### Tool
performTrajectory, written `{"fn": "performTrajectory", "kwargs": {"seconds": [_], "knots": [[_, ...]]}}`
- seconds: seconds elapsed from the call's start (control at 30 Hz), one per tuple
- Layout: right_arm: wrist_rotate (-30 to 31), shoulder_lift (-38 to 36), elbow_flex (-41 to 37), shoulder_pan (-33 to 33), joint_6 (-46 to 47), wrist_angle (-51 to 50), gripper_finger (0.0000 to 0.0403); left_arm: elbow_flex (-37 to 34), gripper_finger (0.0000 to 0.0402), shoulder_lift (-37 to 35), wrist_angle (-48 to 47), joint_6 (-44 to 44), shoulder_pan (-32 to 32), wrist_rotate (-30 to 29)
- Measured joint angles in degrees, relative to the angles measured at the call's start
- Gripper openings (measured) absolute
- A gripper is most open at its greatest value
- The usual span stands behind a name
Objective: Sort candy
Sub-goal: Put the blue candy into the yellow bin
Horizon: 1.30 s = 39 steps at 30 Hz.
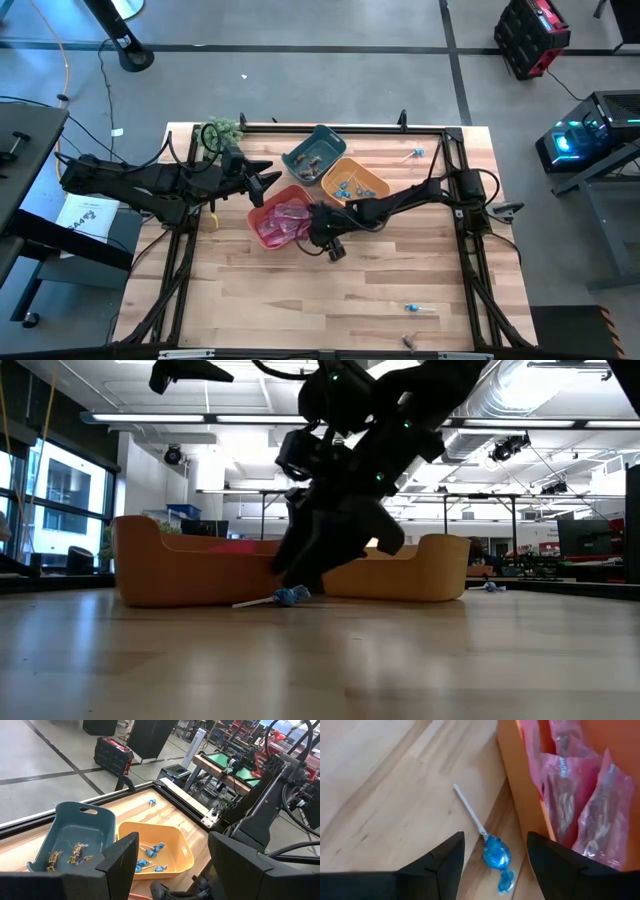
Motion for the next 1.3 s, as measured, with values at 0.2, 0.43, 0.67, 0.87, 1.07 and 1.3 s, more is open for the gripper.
{"fn": "performTrajectory", "kwargs": {"seconds": [0.2, 0.43, 0.67, 0.87, 1.07, 1.3], "knots": [[-2.72, 3.35, 0.09, -0.63, 0.31, 1.01, 0.0201, 0.00, 0.0234, 0.00, 0.00, 0.00, -0.02, -0.01], [-3.95, 4.54, 0.29, -0.58, 5.01, 0.08, 0.0134, 0.00, 0.0234, 0.00, 0.00, -0.13, -0.01, -0.01], [-7.69, -1.71, -0.26, -1.39, 9.30, -11.62, 0.0038, 0.00, 0.0234, 0.00, -0.17, 0.02, 0.07, -0.04], [-5.90, -14.30, 0.00, -3.66, 7.71, -23.18, 0.0061, 0.00, 0.0234, 0.02, -0.35, 0.43, 0.09, -0.05], [1.27, -25.27, 0.05, -9.49, 10.53, -31.33, 0.0047, 0.00, 0.0234, 0.00, -0.44, 0.48, 0.09, -0.04], [8.97, -28.05, -3.82, -16.93, 18.43, -37.29, 0.0125, 0.00, 0.0234, 0.00, -0.44, 0.46, 0.09, -0.06]]}}
